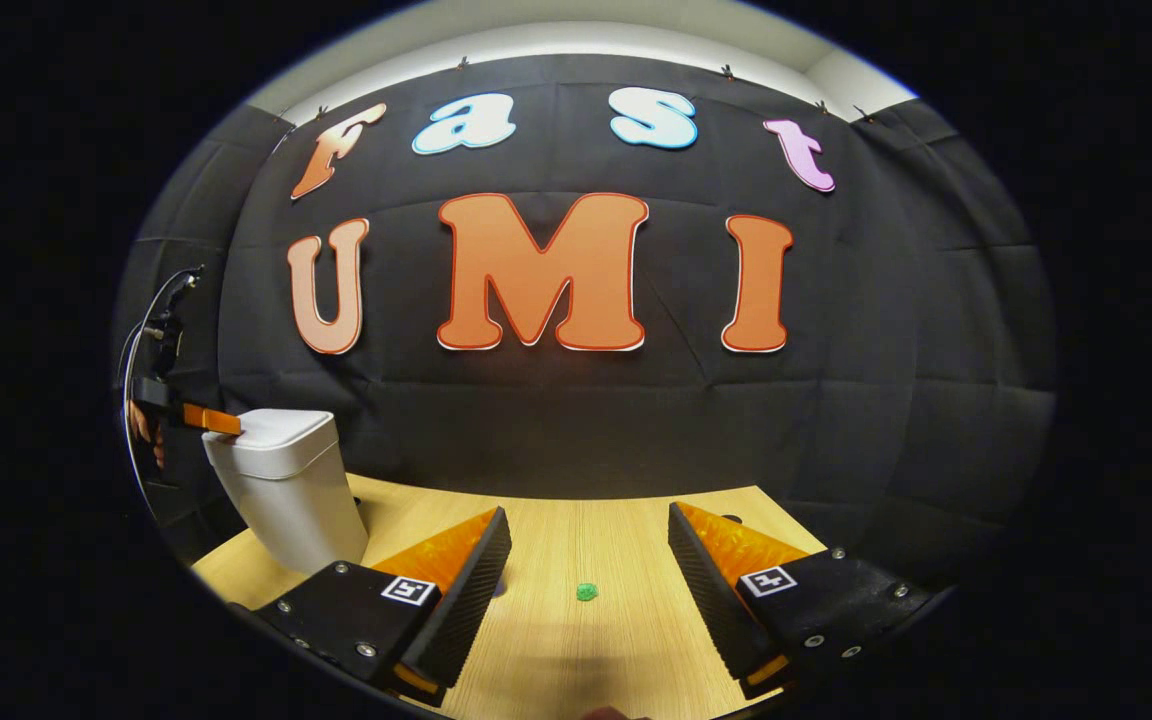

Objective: Press the lid of the desktop garbage bin to open it, pick up the crumpled paper on the desktop and throw it into the bin, then pick up the pop can on the desktop and drop it into the bin, and finally close the garbage bin lid.

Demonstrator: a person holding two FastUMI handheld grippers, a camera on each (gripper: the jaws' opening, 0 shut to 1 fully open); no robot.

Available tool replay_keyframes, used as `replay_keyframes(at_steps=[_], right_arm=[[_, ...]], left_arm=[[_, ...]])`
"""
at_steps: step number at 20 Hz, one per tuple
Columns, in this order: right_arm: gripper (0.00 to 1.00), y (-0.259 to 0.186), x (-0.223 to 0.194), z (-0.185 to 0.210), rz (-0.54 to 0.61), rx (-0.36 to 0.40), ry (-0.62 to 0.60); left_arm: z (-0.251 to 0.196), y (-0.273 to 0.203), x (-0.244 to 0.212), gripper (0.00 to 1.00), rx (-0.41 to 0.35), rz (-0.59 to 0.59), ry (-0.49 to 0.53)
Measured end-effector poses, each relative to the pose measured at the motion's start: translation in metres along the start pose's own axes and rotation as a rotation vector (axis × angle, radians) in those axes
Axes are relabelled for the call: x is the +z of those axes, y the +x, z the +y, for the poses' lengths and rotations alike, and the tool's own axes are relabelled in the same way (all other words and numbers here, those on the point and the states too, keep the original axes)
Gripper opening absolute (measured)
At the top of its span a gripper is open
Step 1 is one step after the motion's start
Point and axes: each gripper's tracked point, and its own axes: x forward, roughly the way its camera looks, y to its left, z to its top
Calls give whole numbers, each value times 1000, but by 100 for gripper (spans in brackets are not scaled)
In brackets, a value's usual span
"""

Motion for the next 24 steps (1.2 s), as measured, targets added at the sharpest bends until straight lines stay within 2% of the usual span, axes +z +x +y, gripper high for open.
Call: replay_keyframes(at_steps=[2, 4, 5, 7, 8, 9, 10, 14, 19, 24], right_arm=[[95, 0, -2, 1, 2, 3, 0], [94, -1, -6, 5, 9, 15, 5], [94, -1, -6, 7, 11, 22, 6], [95, -1, -3, 4, 3, 24, 4], [95, 0, -4, 4, 6, 25, 6], [94, 2, -6, 3, 13, 27, 10], [94, 3, -8, 3, 20, 31, 15], [95, 7, -13, 5, 30, 45, 20], [95, 23, -17, 7, 1, 55, -6], [95, 61, -53, 7, 35, 62, -64]], left_arm=[[1, 0, -2, 0, 8, -2, -68], [-1, 1, -2, 0, 23, -10, -94], [-3, -2, 3, 0, 25, -35, -80], [3, -11, 17, 0, 100, -111, -3], [-4, -21, 29, 6, 106, -172, 45], [-9, -31, 44, 13, 116, -231, 89], [-23, -45, 54, 39, 105, -283, 125], [-67, -89, 63, 98, 80, -380, 183], [-118, -128, 41, 99, 71, -424, 183], [-168, -164, 29, 99, 34, -474, 242]])
